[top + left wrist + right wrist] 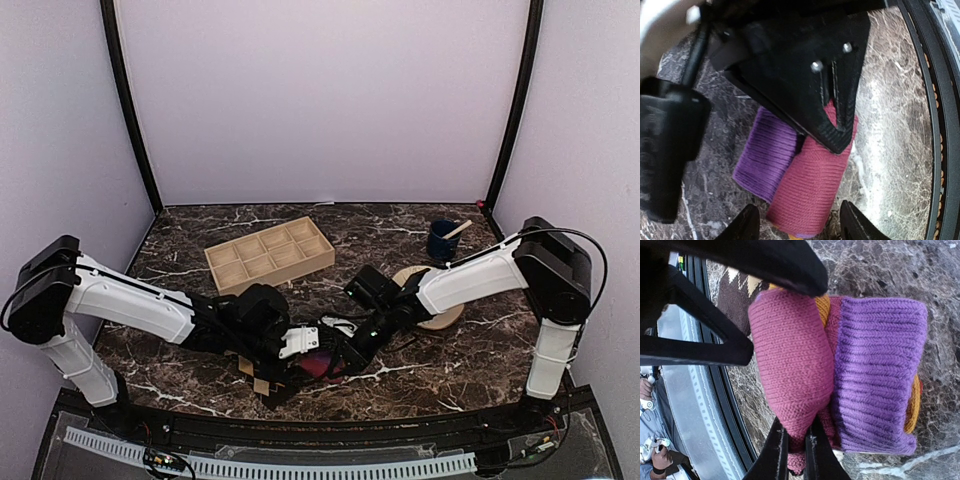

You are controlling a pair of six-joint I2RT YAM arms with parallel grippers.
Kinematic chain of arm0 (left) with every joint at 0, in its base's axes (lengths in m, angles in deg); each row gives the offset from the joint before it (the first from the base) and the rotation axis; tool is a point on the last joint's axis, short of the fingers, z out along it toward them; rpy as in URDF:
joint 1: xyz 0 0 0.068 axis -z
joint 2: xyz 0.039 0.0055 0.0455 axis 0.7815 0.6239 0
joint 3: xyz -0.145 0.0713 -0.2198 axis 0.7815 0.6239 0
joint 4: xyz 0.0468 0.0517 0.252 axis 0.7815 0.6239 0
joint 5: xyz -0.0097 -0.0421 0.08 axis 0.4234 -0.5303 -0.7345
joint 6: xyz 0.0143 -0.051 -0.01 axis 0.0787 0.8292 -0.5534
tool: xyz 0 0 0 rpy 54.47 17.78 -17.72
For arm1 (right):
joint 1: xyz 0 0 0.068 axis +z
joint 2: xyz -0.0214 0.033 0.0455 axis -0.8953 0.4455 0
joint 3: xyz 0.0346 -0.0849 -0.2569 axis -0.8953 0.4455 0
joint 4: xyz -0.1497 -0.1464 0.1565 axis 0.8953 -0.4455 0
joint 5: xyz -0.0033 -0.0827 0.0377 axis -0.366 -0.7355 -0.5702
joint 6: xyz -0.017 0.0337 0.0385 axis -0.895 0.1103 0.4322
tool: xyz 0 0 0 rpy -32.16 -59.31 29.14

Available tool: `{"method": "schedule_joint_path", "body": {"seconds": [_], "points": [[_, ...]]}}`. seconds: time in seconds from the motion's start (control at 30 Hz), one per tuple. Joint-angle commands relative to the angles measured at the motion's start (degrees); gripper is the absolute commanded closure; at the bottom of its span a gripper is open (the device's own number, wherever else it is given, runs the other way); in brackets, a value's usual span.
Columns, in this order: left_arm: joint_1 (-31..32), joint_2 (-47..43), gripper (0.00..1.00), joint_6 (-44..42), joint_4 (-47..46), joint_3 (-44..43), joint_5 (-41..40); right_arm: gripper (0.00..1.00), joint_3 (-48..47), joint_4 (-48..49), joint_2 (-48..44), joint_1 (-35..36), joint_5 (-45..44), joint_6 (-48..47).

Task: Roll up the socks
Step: Roll the sock at the center of the board.

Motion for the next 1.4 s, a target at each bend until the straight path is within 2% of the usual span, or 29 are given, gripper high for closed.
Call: {"method": "schedule_joint_path", "body": {"seconds": [0.0, 0.23, 0.47, 0.63, 0.7, 0.9, 1.03, 1.1, 1.13, 1.27, 1.37], "points": [[0.51, 1.51, 0.44, -2.6, 1.99, -1.64, 1.02, 1.0, -0.91, -2.79, 1.61, -0.02, 0.61, -1.15], [0.78, 3.45, 0.47, -4.06, 1.91, -2.7, 0.69, 1.0, -1.57, -3.54, 2.13, -0.1, 1.45, -1.93], [0.87, 4.06, 0.65, -5.05, 3.07, -3.32, 1.15, 1.0, -1.82, -3.98, 2.62, -0.26, 1.58, -2.26], [1.03, 3.27, 0.67, -4.56, 2.94, -2.65, 1.18, 1.0, -2.19, -4.14, 2.8, -0.36, 1.75, -2.27], [1.04, 3.12, 0.75, -4.58, 2.92, -2.47, 1.41, 1.0, -2.35, -4.32, 2.87, -0.37, 1.75, -2.3], [1.21, 3.85, 0.88, -4.7, 4.13, -3.04, 1.85, 1.0, -2.37, -4.54, 2.76, -0.46, 1.43, -2.3], [1.22, 5.01, 1.0, -4.75, 5.91, -4.01, 2.67, 1.0, -2.23, -4.42, 2.48, -0.46, 1.06, -2.13], [1.2, 5.73, 1.0, -4.43, 6.97, -4.56, 3.02, 1.0, -1.99, -4.19, 2.31, -0.54, 0.67, -1.98], [1.21, 5.93, 1.0, -4.33, 7.34, -4.72, 3.19, 0.98, -1.79, -4.0, 2.07, -0.55, 0.54, -1.82], [1.15, 6.57, 1.0, -3.34, 8.44, -5.17, 4.45, 0.76, -0.2, -2.4, 0.97, -0.93, 0.0, -0.86], [1.05, 7.84, 1.0, -2.98, 10.51, -6.35, 5.46, 0.68, 1.89, 0.03, -0.4, -1.52, 0.4, 0.78]]}}
